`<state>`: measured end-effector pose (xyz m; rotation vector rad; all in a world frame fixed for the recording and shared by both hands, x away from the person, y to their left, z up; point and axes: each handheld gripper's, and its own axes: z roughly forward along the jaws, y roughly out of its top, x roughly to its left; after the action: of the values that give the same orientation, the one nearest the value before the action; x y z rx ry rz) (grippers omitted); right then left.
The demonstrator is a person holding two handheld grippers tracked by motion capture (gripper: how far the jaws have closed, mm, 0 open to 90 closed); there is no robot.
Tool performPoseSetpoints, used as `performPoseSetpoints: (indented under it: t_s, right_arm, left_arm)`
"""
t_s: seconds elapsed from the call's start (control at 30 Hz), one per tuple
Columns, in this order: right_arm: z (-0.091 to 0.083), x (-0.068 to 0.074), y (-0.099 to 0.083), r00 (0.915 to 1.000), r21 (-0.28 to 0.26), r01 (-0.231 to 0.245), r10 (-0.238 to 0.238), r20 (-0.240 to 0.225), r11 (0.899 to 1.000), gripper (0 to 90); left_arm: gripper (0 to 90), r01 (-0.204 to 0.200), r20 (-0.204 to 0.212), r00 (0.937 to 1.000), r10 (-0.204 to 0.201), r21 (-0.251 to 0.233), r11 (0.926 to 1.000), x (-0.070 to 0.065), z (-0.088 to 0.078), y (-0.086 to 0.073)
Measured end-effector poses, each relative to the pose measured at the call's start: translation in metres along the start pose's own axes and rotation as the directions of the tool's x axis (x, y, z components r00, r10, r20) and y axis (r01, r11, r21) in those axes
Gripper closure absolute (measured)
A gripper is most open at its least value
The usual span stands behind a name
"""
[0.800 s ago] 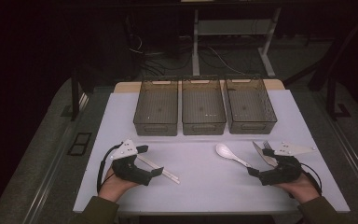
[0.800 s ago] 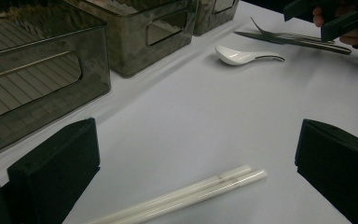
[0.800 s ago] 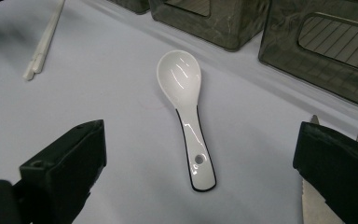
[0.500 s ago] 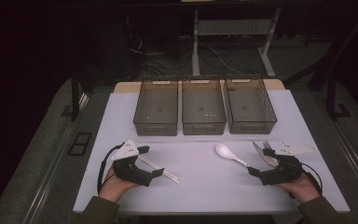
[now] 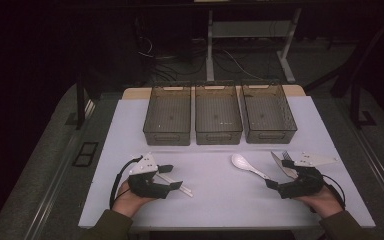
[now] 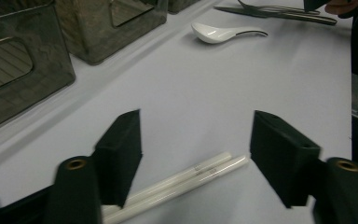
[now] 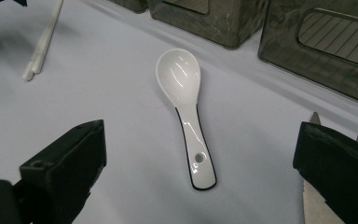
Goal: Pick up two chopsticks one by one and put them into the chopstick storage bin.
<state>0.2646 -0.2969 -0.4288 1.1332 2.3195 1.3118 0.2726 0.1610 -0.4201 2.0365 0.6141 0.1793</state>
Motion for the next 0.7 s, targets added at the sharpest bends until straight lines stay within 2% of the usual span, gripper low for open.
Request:
performPoseSetpoints:
  t_s: [0.2,0.4,0.53,0.7]
  right_arm:
    - [0.000,-0.001,0.000,1.0000,-0.001,-0.008,0.008,-0.002,1.000,2.5]
    - [-0.001,-0.001,0.000,0.9999,-0.002,-0.011,0.011,0.000,1.000,2.5]
    - [0.000,-0.001,0.000,1.0000,0.000,-0.008,0.008,0.002,1.000,2.5]
    - [0.000,-0.001,0.000,0.9999,0.001,-0.010,0.010,0.005,1.000,2.5]
  left_arm:
    - [59.8,-0.011,0.038,0.9992,0.010,0.016,0.9998,-0.002,0.005,0.000]
    - [77.8,-0.003,0.082,0.9966,-0.003,0.070,0.9976,-0.005,0.015,0.000]
    - [87.7,-0.016,0.111,0.9939,0.004,0.109,0.9939,-0.008,0.022,-0.001]
    - [88.8,-0.050,0.138,0.9901,0.027,0.161,0.9857,-0.014,0.028,-0.003]
